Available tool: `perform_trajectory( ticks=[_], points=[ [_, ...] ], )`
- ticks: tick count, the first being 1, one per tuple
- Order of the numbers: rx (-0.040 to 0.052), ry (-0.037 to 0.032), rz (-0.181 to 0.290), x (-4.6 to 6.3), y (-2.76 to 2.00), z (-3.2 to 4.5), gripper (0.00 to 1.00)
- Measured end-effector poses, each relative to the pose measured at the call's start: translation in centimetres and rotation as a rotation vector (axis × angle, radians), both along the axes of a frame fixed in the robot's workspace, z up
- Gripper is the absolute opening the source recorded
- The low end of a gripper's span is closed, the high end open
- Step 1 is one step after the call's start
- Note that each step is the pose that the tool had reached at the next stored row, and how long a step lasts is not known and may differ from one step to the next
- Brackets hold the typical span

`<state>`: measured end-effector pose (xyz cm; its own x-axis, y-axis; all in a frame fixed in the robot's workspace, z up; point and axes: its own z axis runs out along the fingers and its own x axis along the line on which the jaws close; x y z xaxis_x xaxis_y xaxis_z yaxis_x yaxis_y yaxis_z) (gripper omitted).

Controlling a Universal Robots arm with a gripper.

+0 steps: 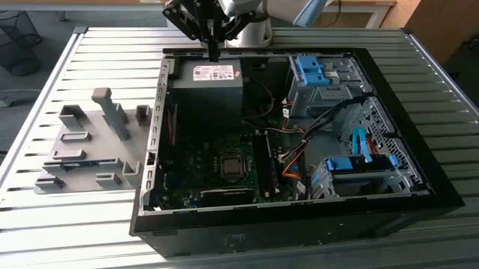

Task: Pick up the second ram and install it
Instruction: 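Reach for the second ram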

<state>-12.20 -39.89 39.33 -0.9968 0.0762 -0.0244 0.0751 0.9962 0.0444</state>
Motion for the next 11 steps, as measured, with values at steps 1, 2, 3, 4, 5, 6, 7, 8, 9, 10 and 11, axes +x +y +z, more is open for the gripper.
perform_trajectory(
  ticks=[1,2,3,4,5,6,7,8,9,10,11],
  points=[
    [0.0,-0.0001,0.0,0.0,0.0,0.0,0.1],
    [0.0,0.0,0.0,0.0,0.0,0.0,0.1],
    [0.0,0.0,0.0,0.0,0.0,0.0,0.1],
    [0.0,0.0,0.0,0.0,0.0,0.0,0.1],
    [0.0,0.0,0.0,0.0,0.0,0.0,0.1],
    [0.0,0.0,0.0,-0.02,0.0,0.0,0.1],
    [-0.0001,0.0001,0.0,-0.05,0.01,0.0,0.1],
    [-0.0001,0.0001,0.0,-0.07,0.0,0.0,0.1],
    [0.0,0.0,0.0,-0.09,0.0,0.0,0.1],
    [0.0,0.0,0.0,-0.11,0.0,0.0,0.1],
    [0.0,0.0,0.0,-0.14,0.0,0.0,0.1]
  ],
)
